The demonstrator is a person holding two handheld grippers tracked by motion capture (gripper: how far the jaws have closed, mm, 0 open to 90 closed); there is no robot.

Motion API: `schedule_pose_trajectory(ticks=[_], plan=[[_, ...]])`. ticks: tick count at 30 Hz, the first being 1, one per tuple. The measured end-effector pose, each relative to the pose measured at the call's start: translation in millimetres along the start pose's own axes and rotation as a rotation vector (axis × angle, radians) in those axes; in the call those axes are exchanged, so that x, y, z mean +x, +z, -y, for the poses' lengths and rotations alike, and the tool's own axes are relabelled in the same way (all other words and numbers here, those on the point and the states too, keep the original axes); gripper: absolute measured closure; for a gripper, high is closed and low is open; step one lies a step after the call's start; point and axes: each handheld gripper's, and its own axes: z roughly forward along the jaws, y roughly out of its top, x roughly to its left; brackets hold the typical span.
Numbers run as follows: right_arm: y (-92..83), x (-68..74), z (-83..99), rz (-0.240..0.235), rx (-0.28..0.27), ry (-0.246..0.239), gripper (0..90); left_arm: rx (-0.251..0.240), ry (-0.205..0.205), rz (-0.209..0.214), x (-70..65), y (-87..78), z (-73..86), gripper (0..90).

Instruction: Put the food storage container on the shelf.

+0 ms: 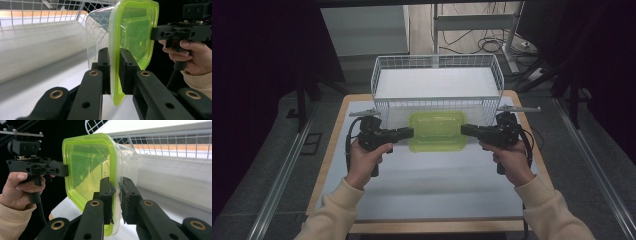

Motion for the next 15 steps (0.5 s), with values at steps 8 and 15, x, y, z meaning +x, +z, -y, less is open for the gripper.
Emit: schedule_pose_trajectory(ticks=[8,15], plan=[[-0.6,1.0,-14.6,0.003,-0.018,-0.014,80.4,-0.01,0.016,-0.006,-1.3,-1.9,-15.9,81.1],[-0.3,3.1,-30.3,0.016,-0.021,-0.024,80.4,-0.016,0.019,-0.009,-0.1,-1.7,-29.9,81.1]])
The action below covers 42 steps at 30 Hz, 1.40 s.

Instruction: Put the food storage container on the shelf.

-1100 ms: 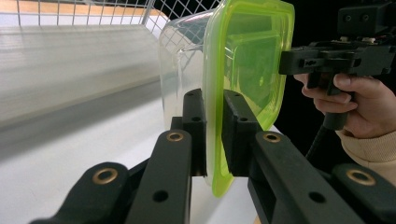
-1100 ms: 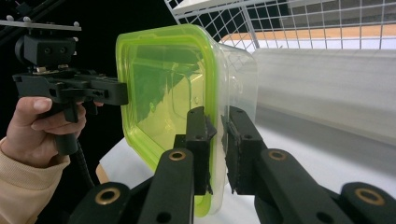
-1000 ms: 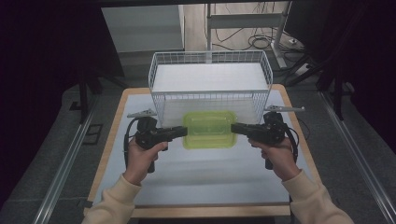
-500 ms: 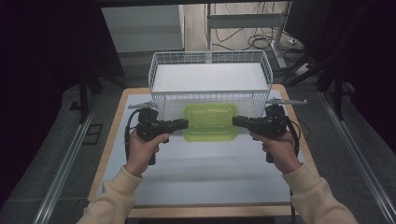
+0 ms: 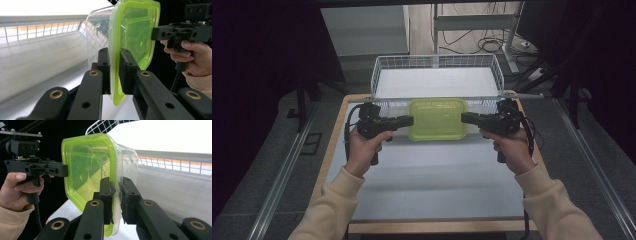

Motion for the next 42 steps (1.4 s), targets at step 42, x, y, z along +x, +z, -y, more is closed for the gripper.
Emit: schedule_pose_trajectory(ticks=[42], plan=[[18.6,-24.1,-71.8,0.041,-0.05,-0.001,80.2,0.009,0.002,-0.032,25.9,17.1,-82.4,80.8]])
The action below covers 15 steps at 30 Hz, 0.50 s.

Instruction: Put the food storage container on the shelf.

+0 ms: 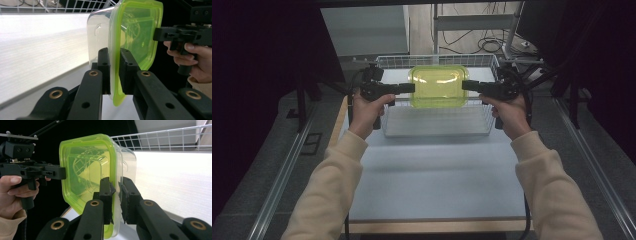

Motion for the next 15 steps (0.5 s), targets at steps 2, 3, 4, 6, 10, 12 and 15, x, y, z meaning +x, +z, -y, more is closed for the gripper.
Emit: schedule_pose_trajectory(ticks=[2,3,4,6,10,12,15], plan=[[4.2,-1.5,-4.3,0.013,0.006,0.003,80.1,0.003,-0.004,-0.01,2.6,1.6,-3.6,80.7],[5.6,-2.1,-5.5,0.014,0.007,0.008,80.1,0.004,-0.007,-0.016,4.4,2.9,-6.1,80.6],[6.5,-2.8,-6.7,0.017,0.008,0.013,80.2,0.004,-0.007,-0.016,4.4,2.9,-6.1,80.6],[8.2,-4.3,-8.8,0.021,0.01,0.016,80.1,0.011,0.0,-0.021,7.3,4.7,-8.2,80.6],[11.4,-8.2,-11.8,0.031,0.011,0.024,80.1,0.004,-0.02,-0.024,8.6,7.8,-9.7,80.6],[12.6,-10.6,-13.2,0.032,0.012,0.035,80.0,0.006,-0.031,-0.02,10.8,10.0,-10.6,80.6],[15.0,-13.3,-14.9,0.035,0.015,0.046,79.9,0.009,-0.037,-0.03,13.3,13.6,-14.3,80.5]])
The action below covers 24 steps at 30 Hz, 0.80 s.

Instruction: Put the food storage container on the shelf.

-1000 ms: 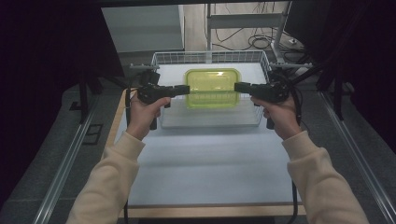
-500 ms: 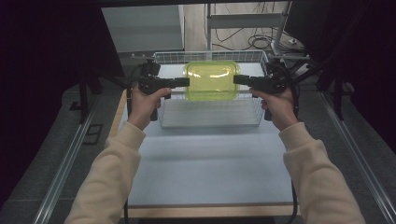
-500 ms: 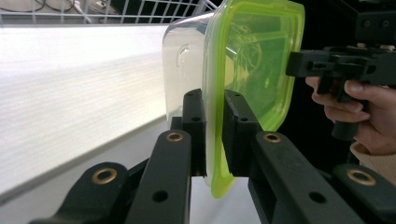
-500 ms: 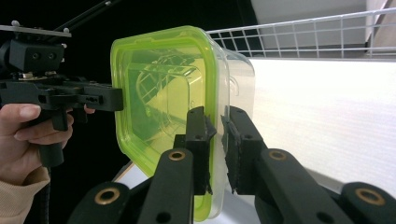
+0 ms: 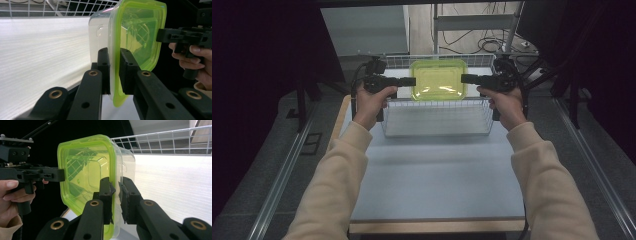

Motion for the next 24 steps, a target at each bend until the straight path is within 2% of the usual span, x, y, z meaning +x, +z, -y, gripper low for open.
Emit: schedule_pose_trajectory(ticks=[3,8,11,12,13,14,19,21,22,24], plan=[[2.1,-2.4,-1.7,0.004,0.004,0.01,79.9,0.011,-0.007,-0.003,2.9,2.2,-2.7,80.4],[12.4,-10.8,-6.8,0.028,0.029,0.043,79.8,0.032,-0.055,-0.023,15.0,14.2,-8.3,80.1],[16.6,-14.3,-7.2,0.036,0.037,0.045,79.7,0.043,-0.066,-0.028,19.5,18.8,-8.8,79.9],[20.7,-18.1,-7.7,0.046,0.05,0.055,79.6,0.053,-0.084,-0.039,23.8,23.7,-8.6,79.8],[23.1,-19.9,-7.6,0.051,0.054,0.06,79.3,0.053,-0.084,-0.039,23.8,23.7,-8.6,79.6],[25.2,-21.5,-7.4,0.06,0.054,0.063,79.1,0.032,-0.113,-0.025,26.5,26.6,-8.9,79.8],[33.8,-30.0,-8.0,0.069,0.058,0.089,76.2,0.012,-0.146,-0.014,32.6,32.3,-11.9,78.8],[35.3,-30.4,-8.5,0.072,0.059,0.088,75.1,0.008,-0.146,-0.017,33.1,33.5,-12.4,78.0],[38.7,-29.5,-9.5,0.095,0.055,0.066,72.5,0.004,-0.152,-0.027,33.1,35.3,-13.8,77.6],[40.3,-28.9,-9.9,0.112,0.051,0.055,71.2,0.004,-0.154,-0.035,33.4,36.3,-14.3,76.6]])
